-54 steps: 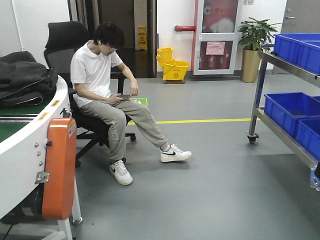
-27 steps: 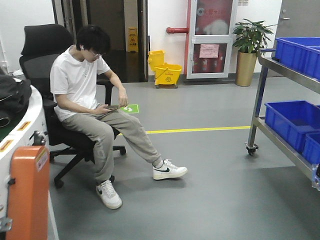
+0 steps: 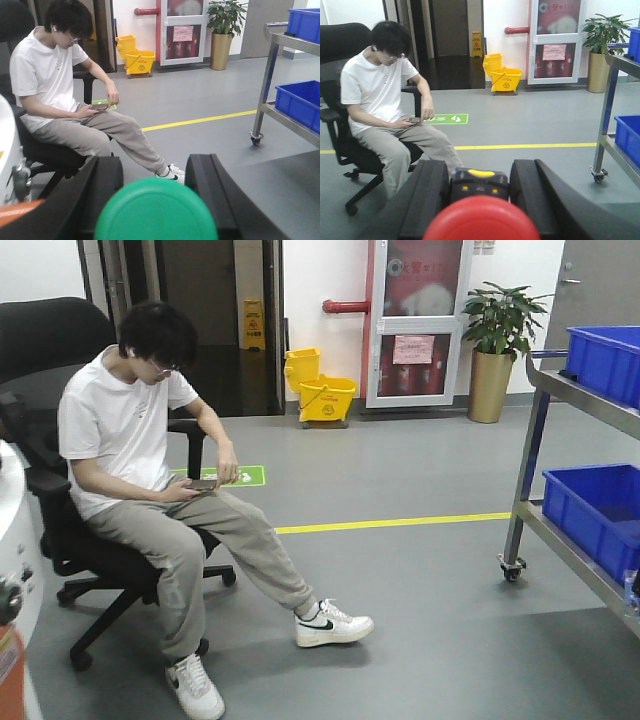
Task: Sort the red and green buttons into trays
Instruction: 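Drive the base, holding both buttons, to the green and red trays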
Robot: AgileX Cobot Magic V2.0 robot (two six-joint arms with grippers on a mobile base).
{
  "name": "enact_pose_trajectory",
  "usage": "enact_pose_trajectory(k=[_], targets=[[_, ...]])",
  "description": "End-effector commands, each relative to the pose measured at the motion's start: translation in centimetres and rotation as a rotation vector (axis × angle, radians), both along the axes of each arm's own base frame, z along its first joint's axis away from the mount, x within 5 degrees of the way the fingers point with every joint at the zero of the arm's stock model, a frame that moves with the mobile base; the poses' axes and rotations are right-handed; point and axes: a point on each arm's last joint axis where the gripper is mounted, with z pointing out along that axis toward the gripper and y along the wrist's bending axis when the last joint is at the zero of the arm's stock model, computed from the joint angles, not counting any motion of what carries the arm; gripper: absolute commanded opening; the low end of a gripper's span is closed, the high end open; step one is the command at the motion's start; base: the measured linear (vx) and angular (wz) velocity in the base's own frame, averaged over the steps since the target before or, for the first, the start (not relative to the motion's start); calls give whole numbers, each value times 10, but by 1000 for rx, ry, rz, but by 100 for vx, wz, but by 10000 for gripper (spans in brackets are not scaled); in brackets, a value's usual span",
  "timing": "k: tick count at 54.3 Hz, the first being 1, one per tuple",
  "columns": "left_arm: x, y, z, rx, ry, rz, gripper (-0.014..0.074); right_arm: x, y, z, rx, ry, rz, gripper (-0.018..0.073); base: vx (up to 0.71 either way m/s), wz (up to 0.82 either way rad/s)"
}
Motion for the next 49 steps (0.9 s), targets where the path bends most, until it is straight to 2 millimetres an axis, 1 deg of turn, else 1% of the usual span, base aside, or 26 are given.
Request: enact_pose_trajectory(k=[1,13,24,49], targets=[[-2,0,19,-34,-118,-4,-6,-1,4,14,2,-66,39,-6,45,-9],[-2,0,19,-34,-118,-4,-6,-1,4,14,2,-66,39,-6,44,-15],[-2,0,19,-34,-118,-4,-6,-1,4,14,2,-66,39,-6,42,-32],[-2,0,19,-34,-118,-4,-6,-1,4,14,2,-66,39,-6,38,-57]])
